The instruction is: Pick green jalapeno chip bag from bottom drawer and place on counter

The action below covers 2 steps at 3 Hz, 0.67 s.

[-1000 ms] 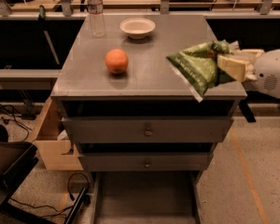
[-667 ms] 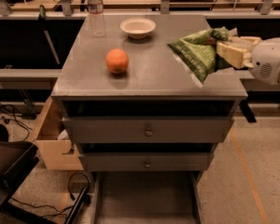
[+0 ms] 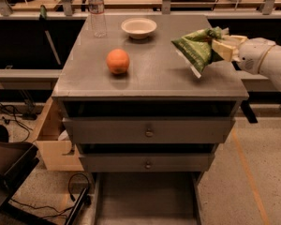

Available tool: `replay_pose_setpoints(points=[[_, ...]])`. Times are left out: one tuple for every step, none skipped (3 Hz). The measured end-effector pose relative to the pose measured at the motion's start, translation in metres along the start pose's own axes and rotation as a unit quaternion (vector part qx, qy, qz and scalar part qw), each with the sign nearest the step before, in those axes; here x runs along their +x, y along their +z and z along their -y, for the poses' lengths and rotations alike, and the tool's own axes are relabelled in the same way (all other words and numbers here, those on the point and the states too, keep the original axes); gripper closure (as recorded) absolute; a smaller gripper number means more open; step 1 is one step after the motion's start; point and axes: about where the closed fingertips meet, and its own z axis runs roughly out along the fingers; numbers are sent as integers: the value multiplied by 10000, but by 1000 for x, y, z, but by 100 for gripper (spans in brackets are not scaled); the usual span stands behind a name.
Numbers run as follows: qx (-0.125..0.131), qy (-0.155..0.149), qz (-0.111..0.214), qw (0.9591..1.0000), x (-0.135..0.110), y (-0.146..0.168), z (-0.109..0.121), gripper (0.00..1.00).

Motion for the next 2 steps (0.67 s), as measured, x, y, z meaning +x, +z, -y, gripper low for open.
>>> replay_pose_setpoints(points=[[21, 6, 55, 10000, 1, 6, 8, 59], [-7, 8, 63, 10000, 1, 9, 5, 29]])
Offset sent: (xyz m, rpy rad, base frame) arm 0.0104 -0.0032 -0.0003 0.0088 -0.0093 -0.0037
